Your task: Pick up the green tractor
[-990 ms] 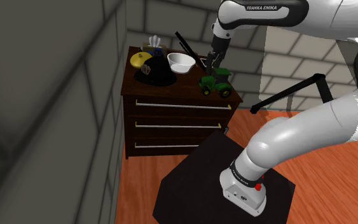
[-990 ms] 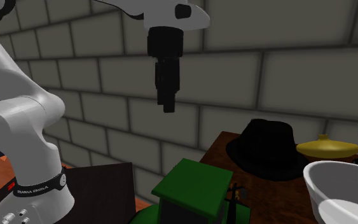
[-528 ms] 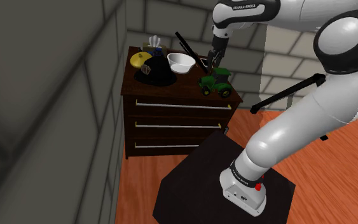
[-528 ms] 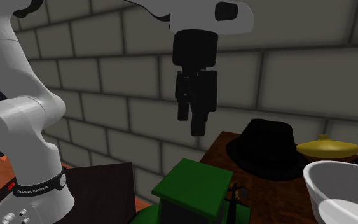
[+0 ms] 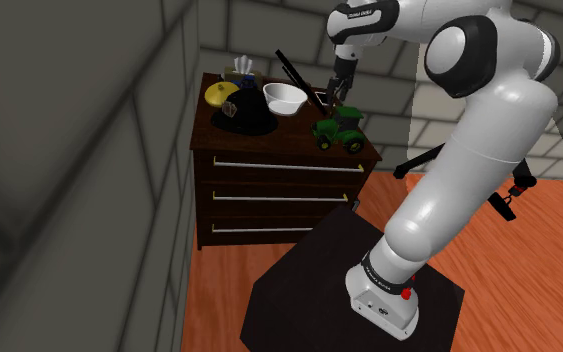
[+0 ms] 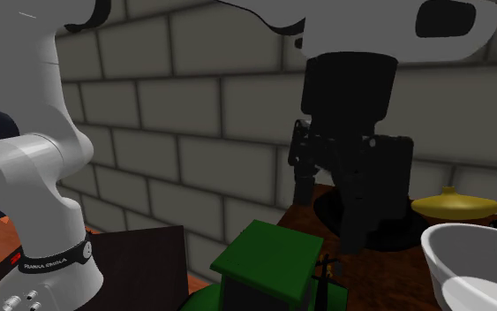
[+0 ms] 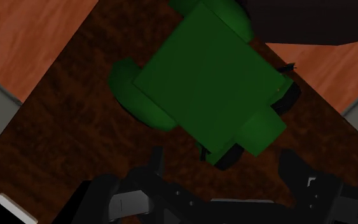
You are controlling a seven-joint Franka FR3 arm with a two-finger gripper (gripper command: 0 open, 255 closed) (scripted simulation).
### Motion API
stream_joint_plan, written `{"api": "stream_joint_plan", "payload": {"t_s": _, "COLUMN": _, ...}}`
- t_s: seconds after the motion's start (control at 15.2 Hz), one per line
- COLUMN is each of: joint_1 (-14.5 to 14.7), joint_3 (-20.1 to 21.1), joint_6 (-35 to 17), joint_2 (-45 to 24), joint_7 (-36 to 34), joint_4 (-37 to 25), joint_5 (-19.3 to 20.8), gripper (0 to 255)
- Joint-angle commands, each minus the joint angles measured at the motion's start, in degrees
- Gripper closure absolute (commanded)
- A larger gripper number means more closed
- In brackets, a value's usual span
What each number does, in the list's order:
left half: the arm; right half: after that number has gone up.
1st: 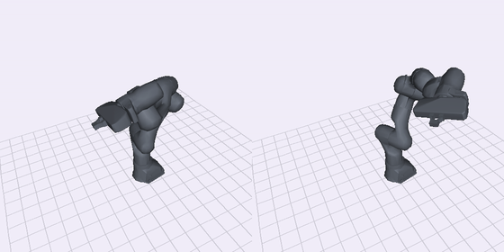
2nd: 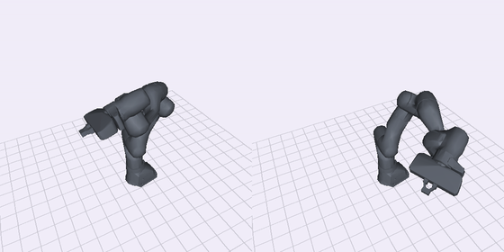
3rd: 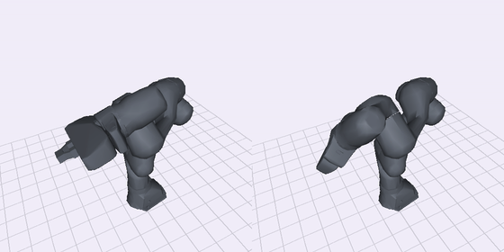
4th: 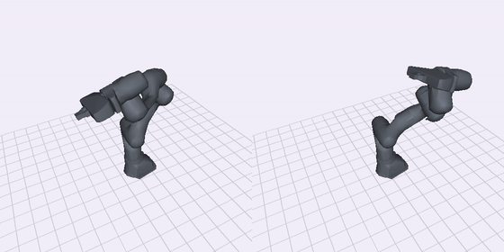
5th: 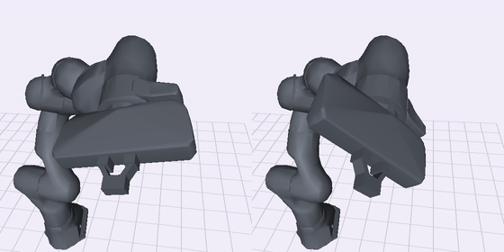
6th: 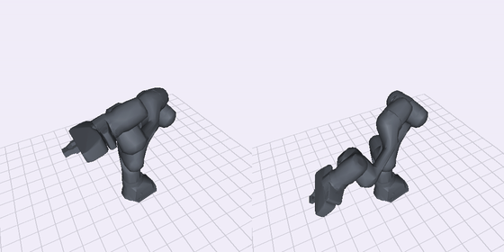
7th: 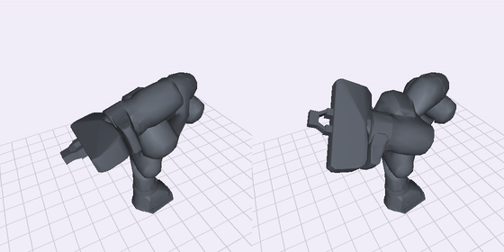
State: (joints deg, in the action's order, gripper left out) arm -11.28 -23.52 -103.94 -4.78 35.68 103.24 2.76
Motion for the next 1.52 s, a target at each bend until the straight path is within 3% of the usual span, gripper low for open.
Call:
{"api": "stream_joint_plan", "payload": {"t_s": 0.0, "joint_1": -0.4, "joint_3": -0.2, "joint_6": -0.7, "joint_2": -1.5, "joint_7": 0.7, "joint_4": -0.7, "joint_5": -0.5, "gripper": 0}}
{"api": "stream_joint_plan", "payload": {"t_s": 0.53, "joint_1": -0.5, "joint_3": -0.2, "joint_6": -5.5, "joint_2": -2.5, "joint_7": 0.7, "joint_4": 3.3, "joint_5": -0.9, "gripper": 0}}
{"api": "stream_joint_plan", "payload": {"t_s": 0.59, "joint_1": -0.5, "joint_3": -0.2, "joint_6": -5.5, "joint_2": -2.5, "joint_7": 0.6, "joint_4": 3.2, "joint_5": -0.9, "gripper": 255}}
{"api": "stream_joint_plan", "payload": {"t_s": 1.19, "joint_1": -0.5, "joint_3": -0.2, "joint_6": -5.5, "joint_2": -2.5, "joint_7": 0.7, "joint_4": 3.3, "joint_5": -0.9, "gripper": 255}}
{"api": "stream_joint_plan", "payload": {"t_s": 1.45, "joint_1": -0.4, "joint_3": -0.2, "joint_6": -2.6, "joint_2": -1.8, "joint_7": 0.7, "joint_4": 1.0, "joint_5": -0.6, "gripper": 255}}
